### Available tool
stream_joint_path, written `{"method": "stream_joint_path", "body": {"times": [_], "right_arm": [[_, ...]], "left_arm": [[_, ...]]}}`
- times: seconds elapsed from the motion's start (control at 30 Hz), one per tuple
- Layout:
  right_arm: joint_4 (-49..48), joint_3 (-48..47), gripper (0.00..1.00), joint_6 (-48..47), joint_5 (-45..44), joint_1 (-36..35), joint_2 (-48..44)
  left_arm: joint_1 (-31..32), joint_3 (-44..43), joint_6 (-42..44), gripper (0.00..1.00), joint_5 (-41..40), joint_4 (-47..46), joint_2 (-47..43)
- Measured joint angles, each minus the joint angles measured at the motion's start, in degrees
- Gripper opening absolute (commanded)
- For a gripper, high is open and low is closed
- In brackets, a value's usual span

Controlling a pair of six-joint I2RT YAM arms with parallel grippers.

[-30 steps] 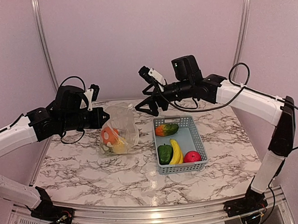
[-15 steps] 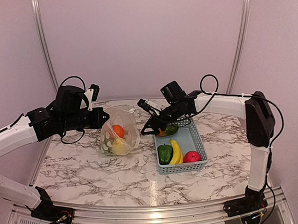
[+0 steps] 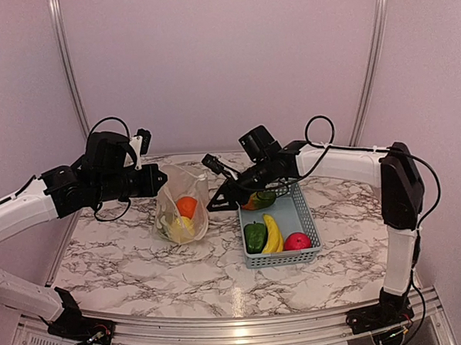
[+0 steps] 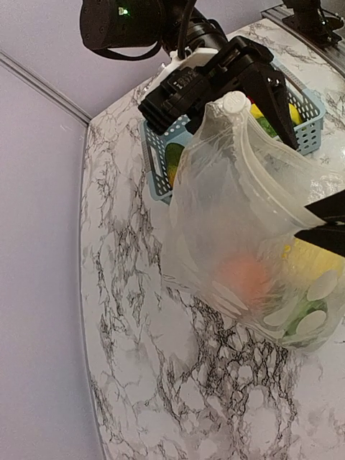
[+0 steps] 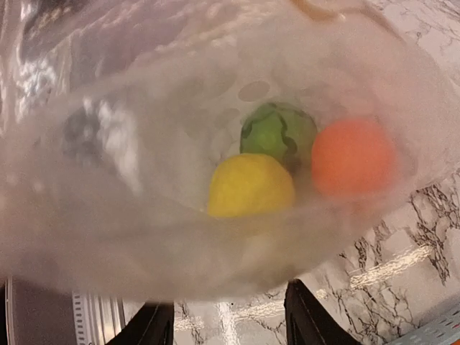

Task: Place the food in the zip-top bag and seal the zipper
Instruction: Adjust the zipper food storage bag at the center of the board.

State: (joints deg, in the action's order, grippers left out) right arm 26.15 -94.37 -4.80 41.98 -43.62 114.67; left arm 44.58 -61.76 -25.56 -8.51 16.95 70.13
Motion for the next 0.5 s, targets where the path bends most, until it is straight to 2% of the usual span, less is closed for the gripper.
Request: {"method": "stream_joint_path", "body": {"times": [0.13,0.3,0.43,0.5], "right_arm": [[-0.9,5.1,0.52,1.2,-0.8,1.4,-5.3],[-2.7,5.7,0.53,1.8,-1.6,1.4,-9.3],[-3.4,5.1,0.46,2.1,-4.5,-1.0,-8.6],[-3.1,3.8,0.37,2.6,-5.7,-1.7,-7.0]], "left_arm": [[0.0,1.5,-2.2,0.00,-2.1,-2.4,-2.1],[0.0,3.6,-5.0,0.00,-2.5,-6.4,-4.8],[0.0,3.6,-5.8,0.00,-2.4,-8.1,-4.8],[0.0,3.6,-6.2,0.00,-2.4,-8.3,-4.8]]}}
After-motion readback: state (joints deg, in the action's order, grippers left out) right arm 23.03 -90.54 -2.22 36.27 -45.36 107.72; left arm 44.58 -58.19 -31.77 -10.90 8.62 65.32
